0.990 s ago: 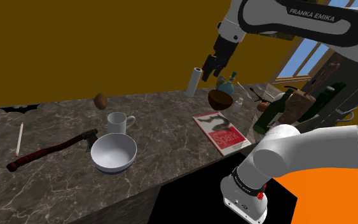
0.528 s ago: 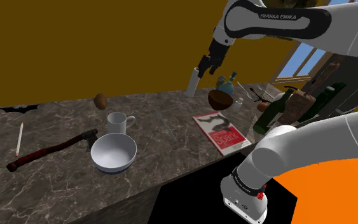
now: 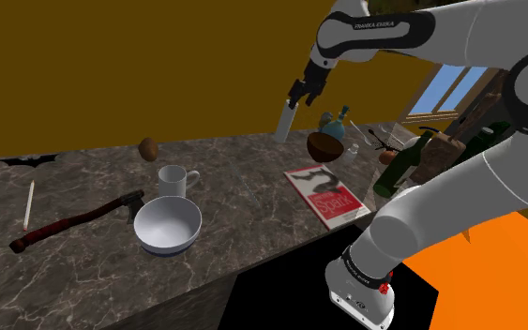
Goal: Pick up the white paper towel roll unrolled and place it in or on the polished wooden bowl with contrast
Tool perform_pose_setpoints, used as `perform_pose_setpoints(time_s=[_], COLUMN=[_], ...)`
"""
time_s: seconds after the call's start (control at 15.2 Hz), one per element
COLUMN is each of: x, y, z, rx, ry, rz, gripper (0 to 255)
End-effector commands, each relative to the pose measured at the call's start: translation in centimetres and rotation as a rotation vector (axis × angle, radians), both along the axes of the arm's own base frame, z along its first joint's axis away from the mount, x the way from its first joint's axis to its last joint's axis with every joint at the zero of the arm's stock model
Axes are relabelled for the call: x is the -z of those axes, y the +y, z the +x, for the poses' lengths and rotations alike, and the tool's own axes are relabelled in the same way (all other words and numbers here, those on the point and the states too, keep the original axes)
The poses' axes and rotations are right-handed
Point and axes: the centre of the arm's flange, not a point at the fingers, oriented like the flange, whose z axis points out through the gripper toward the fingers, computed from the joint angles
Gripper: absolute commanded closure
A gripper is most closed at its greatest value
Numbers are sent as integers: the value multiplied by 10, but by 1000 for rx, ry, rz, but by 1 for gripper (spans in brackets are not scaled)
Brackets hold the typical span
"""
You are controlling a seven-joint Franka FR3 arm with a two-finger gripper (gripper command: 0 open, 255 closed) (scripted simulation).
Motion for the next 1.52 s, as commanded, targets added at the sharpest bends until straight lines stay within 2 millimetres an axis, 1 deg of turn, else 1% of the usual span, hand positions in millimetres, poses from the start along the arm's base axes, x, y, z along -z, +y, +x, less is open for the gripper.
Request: perform_pose_setpoints(time_s=[0.0, 0.92, 0.99, 1.39, 1.45], x=[11, 61, 61, 92, 100], y=[-20, -166, -167, -168, -169], z=[13, 102, 103, 109, 111], rx=[16, 130, 131, 131, 131], ry=[-9, -69, -69, -69, -69], rz=[-2, -6, -6, -6, -6], gripper=[0, 0, 0, 0, 0])
